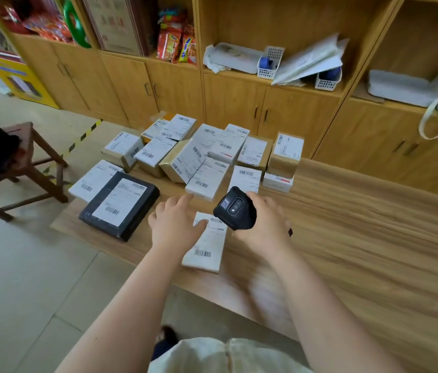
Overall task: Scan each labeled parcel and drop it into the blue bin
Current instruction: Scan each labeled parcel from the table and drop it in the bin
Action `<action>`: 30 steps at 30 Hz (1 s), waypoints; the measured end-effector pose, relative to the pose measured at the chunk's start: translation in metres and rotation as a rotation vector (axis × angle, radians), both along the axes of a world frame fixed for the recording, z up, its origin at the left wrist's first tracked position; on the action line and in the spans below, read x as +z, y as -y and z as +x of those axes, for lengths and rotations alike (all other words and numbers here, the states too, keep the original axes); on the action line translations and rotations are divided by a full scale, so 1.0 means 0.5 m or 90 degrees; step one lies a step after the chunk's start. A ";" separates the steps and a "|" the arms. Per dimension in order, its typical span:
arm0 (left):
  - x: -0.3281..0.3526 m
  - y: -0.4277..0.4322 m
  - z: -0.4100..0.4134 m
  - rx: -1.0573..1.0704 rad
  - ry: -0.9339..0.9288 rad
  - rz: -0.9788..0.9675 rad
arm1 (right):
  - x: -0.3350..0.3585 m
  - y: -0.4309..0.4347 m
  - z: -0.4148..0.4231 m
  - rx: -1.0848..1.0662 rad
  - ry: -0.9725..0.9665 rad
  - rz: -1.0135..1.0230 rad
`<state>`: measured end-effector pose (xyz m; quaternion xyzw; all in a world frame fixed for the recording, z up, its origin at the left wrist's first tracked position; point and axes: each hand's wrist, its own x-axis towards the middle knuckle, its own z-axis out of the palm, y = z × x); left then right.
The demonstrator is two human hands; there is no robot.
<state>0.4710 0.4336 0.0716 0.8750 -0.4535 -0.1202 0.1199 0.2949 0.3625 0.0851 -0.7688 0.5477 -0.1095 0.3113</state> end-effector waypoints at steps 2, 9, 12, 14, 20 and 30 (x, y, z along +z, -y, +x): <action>-0.003 0.030 0.050 -0.002 -0.013 0.000 | -0.007 0.020 0.050 0.000 -0.015 -0.001; -0.034 0.141 0.289 -0.085 -0.005 0.011 | -0.038 0.075 0.272 -0.080 -0.020 -0.009; -0.046 0.179 0.407 -0.151 0.006 0.048 | -0.059 0.082 0.377 -0.151 -0.010 0.002; -0.051 0.195 0.481 -0.180 0.001 0.069 | -0.073 0.074 0.442 -0.200 -0.009 0.007; -0.094 0.195 0.649 -0.232 0.009 0.124 | -0.107 0.037 0.607 -0.227 -0.055 0.070; -0.230 0.136 0.875 0.074 -0.169 0.263 | -0.157 0.007 0.741 -0.230 -0.045 0.143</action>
